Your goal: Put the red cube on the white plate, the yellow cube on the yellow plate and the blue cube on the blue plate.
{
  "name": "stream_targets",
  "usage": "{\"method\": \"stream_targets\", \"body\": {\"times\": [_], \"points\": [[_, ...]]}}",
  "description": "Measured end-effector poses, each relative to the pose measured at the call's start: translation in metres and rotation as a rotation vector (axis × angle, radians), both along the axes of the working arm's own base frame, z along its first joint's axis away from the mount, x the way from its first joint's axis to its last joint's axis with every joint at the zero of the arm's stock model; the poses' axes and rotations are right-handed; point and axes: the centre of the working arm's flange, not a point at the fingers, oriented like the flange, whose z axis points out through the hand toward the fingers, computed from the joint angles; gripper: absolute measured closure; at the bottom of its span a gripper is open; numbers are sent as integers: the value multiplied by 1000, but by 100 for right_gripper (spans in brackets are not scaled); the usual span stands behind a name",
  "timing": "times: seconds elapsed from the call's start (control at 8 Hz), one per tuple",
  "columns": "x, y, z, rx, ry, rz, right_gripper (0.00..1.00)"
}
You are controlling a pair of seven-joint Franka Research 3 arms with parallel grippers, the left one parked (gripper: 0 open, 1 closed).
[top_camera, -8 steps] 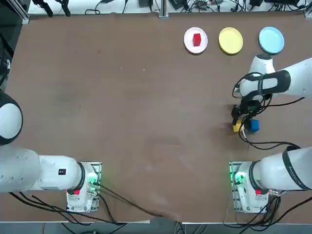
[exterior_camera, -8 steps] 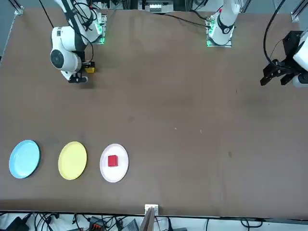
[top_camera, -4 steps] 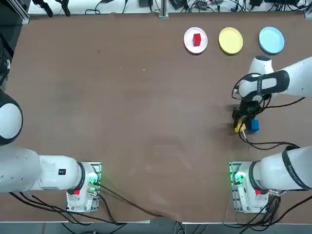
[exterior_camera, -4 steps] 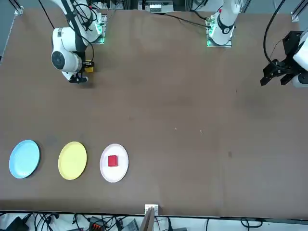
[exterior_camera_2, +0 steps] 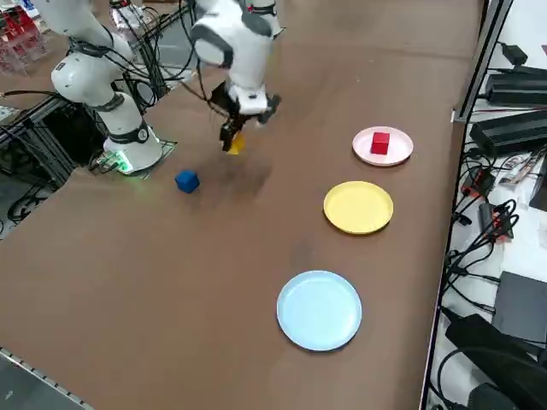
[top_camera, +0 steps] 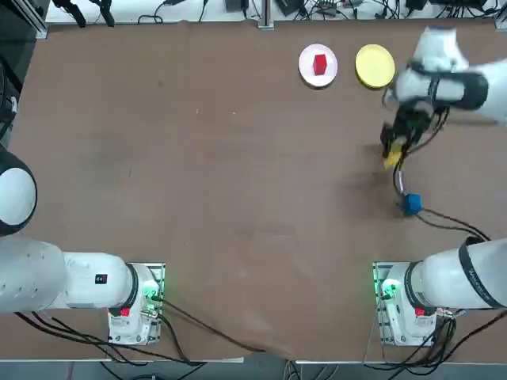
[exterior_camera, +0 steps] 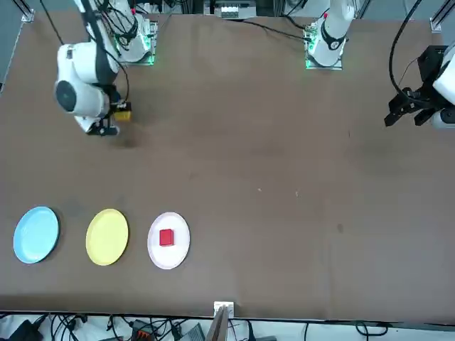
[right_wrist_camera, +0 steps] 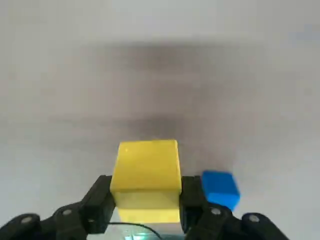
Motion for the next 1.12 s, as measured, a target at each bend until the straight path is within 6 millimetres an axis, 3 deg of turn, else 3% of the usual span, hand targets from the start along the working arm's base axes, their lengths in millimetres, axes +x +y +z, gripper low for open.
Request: {"method": "stream_targets", "body": {"times": [0.12, 0.25, 0.38, 0.62, 0.88, 1.12], "points": [[48, -1, 32, 3, -44, -6, 32], [98, -3, 44, 5, -72, -13, 32], [146, -3, 37, 6, -96, -17, 32], [228, -4, 0, 8, -160, -22, 32], [277, -15, -22, 6, -280, -40, 32], [290, -31, -52, -8, -329, -56, 32]]}}
